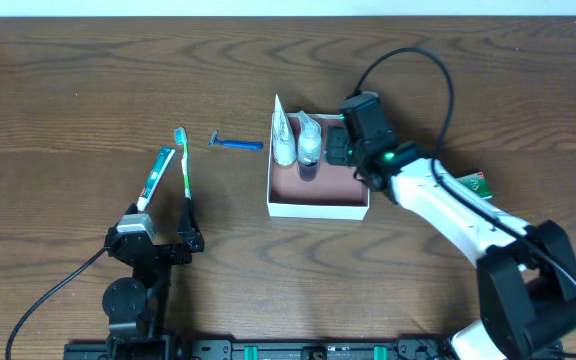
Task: Pack container
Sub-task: 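Release the bottle and move the right gripper to the Dettol soap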
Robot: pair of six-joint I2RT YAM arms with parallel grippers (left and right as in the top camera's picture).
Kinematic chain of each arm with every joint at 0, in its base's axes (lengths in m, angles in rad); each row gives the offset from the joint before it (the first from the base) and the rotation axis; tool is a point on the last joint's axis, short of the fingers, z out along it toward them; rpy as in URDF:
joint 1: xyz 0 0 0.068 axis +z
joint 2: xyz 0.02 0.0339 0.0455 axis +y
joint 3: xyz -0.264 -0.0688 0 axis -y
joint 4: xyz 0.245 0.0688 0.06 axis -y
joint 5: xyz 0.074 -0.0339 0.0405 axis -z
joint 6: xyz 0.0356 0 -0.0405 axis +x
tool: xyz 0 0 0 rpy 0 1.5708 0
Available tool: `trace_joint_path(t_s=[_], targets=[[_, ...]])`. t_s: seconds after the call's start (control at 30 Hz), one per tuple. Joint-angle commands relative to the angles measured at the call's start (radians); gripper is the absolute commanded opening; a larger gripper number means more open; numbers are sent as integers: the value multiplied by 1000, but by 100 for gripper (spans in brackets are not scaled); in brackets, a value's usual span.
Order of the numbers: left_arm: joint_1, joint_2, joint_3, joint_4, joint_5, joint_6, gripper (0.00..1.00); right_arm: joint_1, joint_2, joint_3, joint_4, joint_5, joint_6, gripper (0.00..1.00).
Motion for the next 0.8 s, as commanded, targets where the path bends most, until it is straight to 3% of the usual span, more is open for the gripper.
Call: trace_joint_path(t_s=[0.0,0.17,0.3,0.47,0.63,0.77], targets=[[6,-5,-28,-17,0,2,98,-36,-97,42,-42,-10,-36,68],[6,-5,-28,-16,0,2,98,-91,-204,80,-176,0,-71,81],[6,-5,-28,-16,0,2,98,-167,-316,88,-307,9,-211,99],[6,-5,-28,-17,0,2,98,-240,-396,88,-505,167,-406,99],[6,-5,-28,-17,0,2,98,-323,-385,80,-668,262,-427,99],[6,-5,-28,-17,0,2,98,-365,-346,72,-680,254,-426,99]])
